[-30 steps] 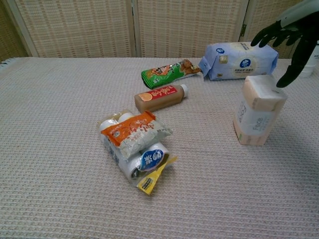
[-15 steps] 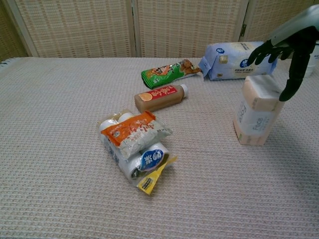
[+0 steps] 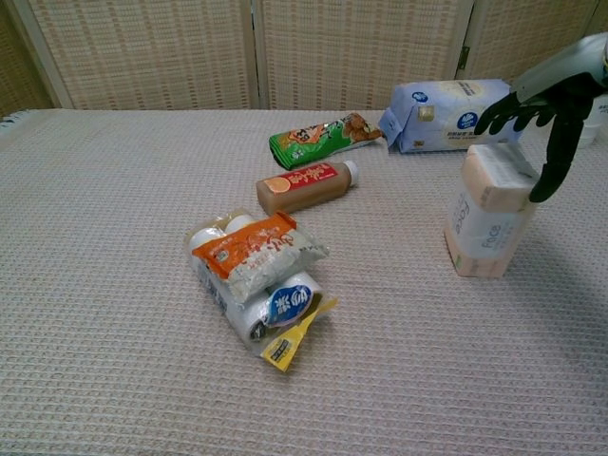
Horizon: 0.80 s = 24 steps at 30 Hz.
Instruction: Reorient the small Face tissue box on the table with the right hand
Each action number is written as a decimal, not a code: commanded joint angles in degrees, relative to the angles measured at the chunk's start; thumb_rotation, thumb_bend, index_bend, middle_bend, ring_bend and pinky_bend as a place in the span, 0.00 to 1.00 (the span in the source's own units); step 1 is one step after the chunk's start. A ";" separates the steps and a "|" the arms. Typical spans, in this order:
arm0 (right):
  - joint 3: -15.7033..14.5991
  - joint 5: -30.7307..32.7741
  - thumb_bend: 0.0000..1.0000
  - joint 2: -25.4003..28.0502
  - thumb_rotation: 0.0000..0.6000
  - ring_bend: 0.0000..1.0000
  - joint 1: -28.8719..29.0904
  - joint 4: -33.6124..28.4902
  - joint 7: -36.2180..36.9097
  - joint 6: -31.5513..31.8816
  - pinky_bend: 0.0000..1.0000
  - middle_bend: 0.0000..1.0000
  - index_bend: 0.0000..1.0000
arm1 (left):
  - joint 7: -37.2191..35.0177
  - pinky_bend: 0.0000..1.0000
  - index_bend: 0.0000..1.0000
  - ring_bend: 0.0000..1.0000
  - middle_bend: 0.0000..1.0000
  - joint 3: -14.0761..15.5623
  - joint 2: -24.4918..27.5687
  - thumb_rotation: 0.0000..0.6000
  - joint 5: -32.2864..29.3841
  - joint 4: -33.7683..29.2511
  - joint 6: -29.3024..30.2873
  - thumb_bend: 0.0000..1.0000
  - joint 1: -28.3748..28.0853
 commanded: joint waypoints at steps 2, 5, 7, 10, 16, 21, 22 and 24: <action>-0.32 -0.58 0.00 -0.74 1.00 0.00 -0.24 0.74 0.49 -0.16 0.00 0.00 0.00 | -0.16 0.12 0.25 0.00 0.00 -0.04 0.02 1.00 -0.02 0.03 0.04 0.49 0.02; -0.60 -0.60 0.00 -1.30 1.00 0.01 -0.19 1.28 0.64 -0.06 0.00 0.01 0.00 | -0.30 0.12 0.25 0.00 0.00 -0.06 0.04 1.00 -0.03 0.10 0.03 0.49 0.02; -0.70 -0.75 0.00 -1.62 1.00 0.03 -0.20 1.56 0.80 -0.01 0.00 0.03 0.00 | -0.39 0.12 0.25 0.00 0.00 -0.09 0.06 1.00 -0.07 0.15 0.01 0.49 0.03; -0.72 -1.31 0.00 -2.02 1.00 0.06 -0.28 1.76 1.11 0.43 0.00 0.06 0.00 | -0.52 0.12 0.25 0.00 0.00 -0.11 0.09 1.00 -0.11 0.23 -0.01 0.49 0.04; -0.63 -2.38 0.00 -2.61 1.00 0.15 -0.53 1.79 1.69 1.84 0.00 0.15 0.00 | -0.70 0.12 0.25 0.00 0.00 -0.13 0.11 1.00 -0.15 0.28 -0.09 0.49 0.02; -0.63 -2.77 0.00 -2.98 1.00 0.20 -0.77 2.03 1.90 2.31 0.00 0.19 0.00 | -0.78 0.12 0.25 0.00 0.00 -0.12 0.15 1.00 -0.06 0.25 -0.04 0.48 0.04; -0.57 -2.94 0.00 -3.06 1.00 0.20 -0.85 2.07 2.00 2.37 0.00 0.19 0.00 | -0.74 0.12 0.25 0.00 0.00 -0.13 0.16 1.00 -0.10 0.18 -0.06 0.48 0.04; -0.42 -3.37 0.00 -3.12 1.00 0.21 -1.02 2.13 2.24 2.55 0.00 0.21 0.00 | -0.81 0.12 0.25 0.00 0.00 -0.15 0.18 1.00 -0.23 0.27 -0.13 0.48 0.04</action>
